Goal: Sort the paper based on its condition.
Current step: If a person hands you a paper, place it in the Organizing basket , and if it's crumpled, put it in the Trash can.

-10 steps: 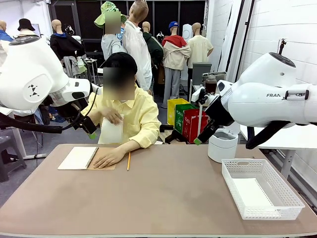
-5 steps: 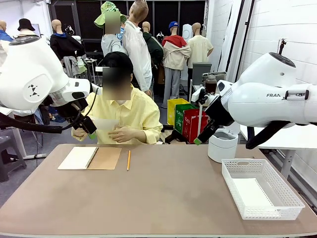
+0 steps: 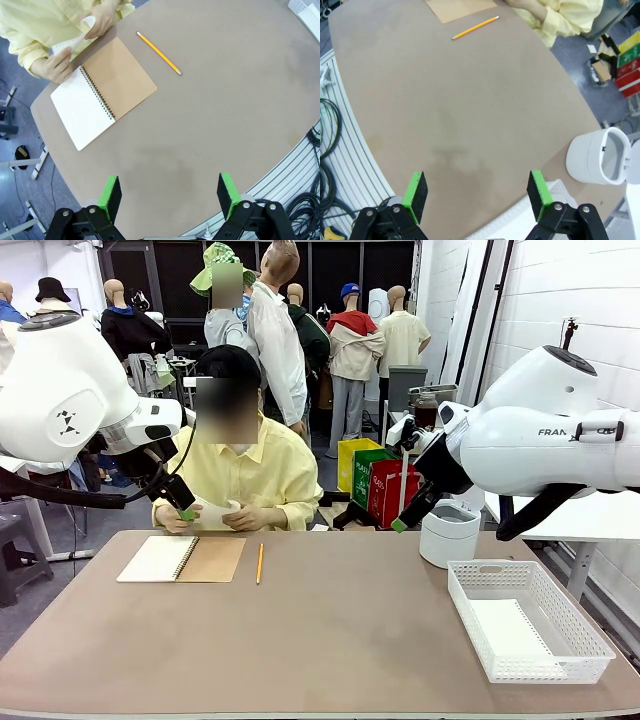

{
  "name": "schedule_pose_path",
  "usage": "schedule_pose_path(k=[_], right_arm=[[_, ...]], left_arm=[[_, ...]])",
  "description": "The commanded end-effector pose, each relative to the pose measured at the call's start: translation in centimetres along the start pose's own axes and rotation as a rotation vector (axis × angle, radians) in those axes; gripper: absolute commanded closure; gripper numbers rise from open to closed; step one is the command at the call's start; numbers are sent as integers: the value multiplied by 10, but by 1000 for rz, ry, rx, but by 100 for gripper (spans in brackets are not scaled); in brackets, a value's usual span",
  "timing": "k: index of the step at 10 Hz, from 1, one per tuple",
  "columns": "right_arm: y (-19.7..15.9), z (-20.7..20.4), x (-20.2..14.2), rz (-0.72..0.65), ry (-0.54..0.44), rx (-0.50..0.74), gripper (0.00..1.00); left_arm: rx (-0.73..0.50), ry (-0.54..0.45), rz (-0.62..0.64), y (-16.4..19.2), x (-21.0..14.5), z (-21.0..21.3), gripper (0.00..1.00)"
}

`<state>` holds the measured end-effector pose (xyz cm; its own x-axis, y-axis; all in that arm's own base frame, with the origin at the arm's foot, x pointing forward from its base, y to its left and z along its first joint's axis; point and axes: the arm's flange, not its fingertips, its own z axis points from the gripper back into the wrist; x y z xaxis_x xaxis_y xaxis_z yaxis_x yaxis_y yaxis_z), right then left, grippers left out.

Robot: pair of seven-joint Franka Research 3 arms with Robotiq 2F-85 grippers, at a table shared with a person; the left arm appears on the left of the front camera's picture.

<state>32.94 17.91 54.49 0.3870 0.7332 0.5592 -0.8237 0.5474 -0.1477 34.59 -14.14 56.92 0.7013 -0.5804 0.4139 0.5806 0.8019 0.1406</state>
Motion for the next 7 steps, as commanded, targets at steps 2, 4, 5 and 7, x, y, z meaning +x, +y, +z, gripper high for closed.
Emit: schedule_pose_path(k=[2,4,5,7], right_arm=[[-1,0,3,4,10,10,0],[-1,0,3,4,10,10,0],[-1,0,3,4,10,10,0],[-1,0,3,4,10,10,0]], left_arm=[[-2,-2,0,1,0,1,0],[-2,-2,0,1,0,1,0],[-2,-2,0,1,0,1,0],[-2,-2,0,1,0,1,0]])
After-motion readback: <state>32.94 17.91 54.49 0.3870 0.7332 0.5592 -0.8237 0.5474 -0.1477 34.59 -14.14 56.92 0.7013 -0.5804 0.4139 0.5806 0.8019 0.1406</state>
